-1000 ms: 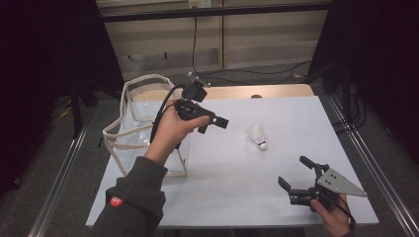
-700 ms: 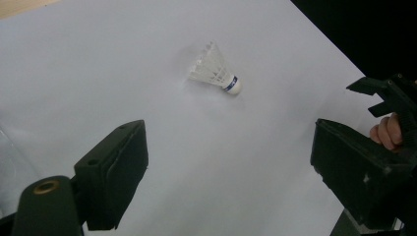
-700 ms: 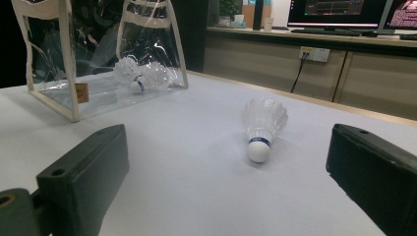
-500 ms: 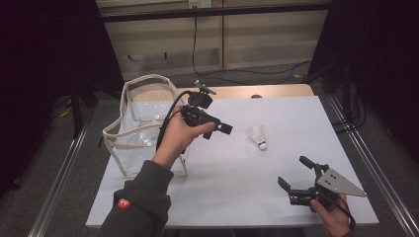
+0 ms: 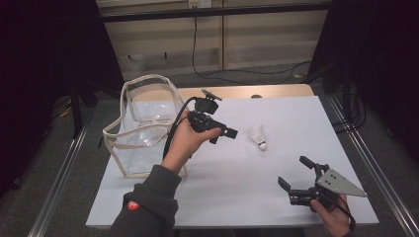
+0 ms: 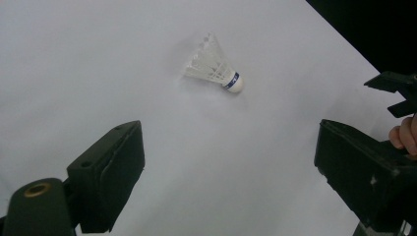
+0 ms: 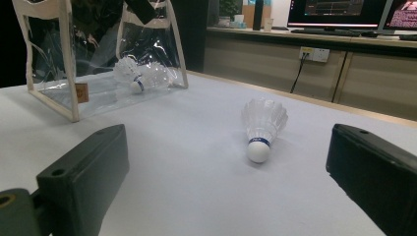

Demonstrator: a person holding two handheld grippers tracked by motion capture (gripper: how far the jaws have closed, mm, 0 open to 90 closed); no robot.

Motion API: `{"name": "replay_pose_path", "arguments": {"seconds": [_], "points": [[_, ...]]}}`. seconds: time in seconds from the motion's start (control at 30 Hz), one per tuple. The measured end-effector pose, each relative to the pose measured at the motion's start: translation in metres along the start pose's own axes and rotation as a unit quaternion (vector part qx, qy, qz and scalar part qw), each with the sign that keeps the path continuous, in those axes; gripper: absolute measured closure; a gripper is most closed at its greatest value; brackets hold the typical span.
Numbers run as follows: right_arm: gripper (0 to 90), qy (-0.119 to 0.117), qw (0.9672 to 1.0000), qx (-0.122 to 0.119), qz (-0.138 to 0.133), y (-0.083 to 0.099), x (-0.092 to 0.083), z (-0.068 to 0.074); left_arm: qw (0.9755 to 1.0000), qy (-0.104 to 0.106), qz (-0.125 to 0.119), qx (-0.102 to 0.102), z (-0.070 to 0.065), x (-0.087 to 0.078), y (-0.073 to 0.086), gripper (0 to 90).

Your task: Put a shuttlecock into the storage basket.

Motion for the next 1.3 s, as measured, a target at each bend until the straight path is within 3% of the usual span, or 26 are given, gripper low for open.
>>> {"name": "replay_pose_path", "arguments": {"seconds": [0.57,1.3], "points": [[2.5,-0.001,1.0000,0.001,0.002,0.000,0.001,0.001,0.9996,-0.022,-0.009,-0.015,0.005,0.023,0.008,8.5],[2.5,-0.003,1.0000,0.001,0.002,0.000,0.001,0.001,0.9992,-0.035,-0.015,-0.015,0.003,0.050,0.007,6.0]]}}
Point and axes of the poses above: each handheld gripper's, and its own axes: x roughly forward along the jaws, y roughly out of its underside, z roughly to its left, the point moved 4 cm from there along x, roughly forward along the jaws
